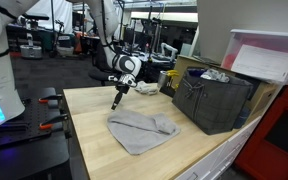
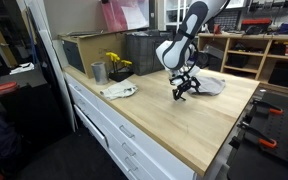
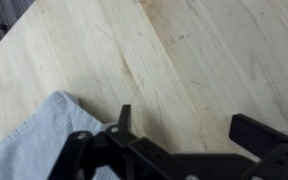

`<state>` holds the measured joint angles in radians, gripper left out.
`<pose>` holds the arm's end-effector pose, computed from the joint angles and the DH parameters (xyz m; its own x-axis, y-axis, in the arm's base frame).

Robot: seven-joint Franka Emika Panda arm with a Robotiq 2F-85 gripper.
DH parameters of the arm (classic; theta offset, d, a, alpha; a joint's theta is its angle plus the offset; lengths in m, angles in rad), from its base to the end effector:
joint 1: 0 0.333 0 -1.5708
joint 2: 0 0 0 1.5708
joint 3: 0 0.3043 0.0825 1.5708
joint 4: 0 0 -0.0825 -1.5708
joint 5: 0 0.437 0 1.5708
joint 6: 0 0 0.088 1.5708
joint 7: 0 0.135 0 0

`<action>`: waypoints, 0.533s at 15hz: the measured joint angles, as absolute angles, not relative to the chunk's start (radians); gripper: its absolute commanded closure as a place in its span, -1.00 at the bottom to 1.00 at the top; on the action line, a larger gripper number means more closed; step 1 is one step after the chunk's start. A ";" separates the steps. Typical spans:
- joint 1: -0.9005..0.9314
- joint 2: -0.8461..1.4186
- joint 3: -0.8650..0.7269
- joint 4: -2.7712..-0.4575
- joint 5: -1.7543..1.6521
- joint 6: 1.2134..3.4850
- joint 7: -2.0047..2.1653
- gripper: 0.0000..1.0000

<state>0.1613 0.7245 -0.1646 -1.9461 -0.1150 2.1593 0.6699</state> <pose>0.5499 -0.0231 0.0001 0.7690 -0.5728 -0.2839 -0.4322 -0.7930 0.4294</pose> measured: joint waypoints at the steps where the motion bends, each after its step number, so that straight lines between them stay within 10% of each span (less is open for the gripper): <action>1: 0.169 0.716 -0.178 -1.955 -0.130 2.159 0.681 -1.00; 8: 0.183 0.680 -0.249 -1.944 -0.296 2.154 0.714 -1.00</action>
<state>0.1831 0.6805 -0.2488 -1.9436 -0.2961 2.1543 0.7141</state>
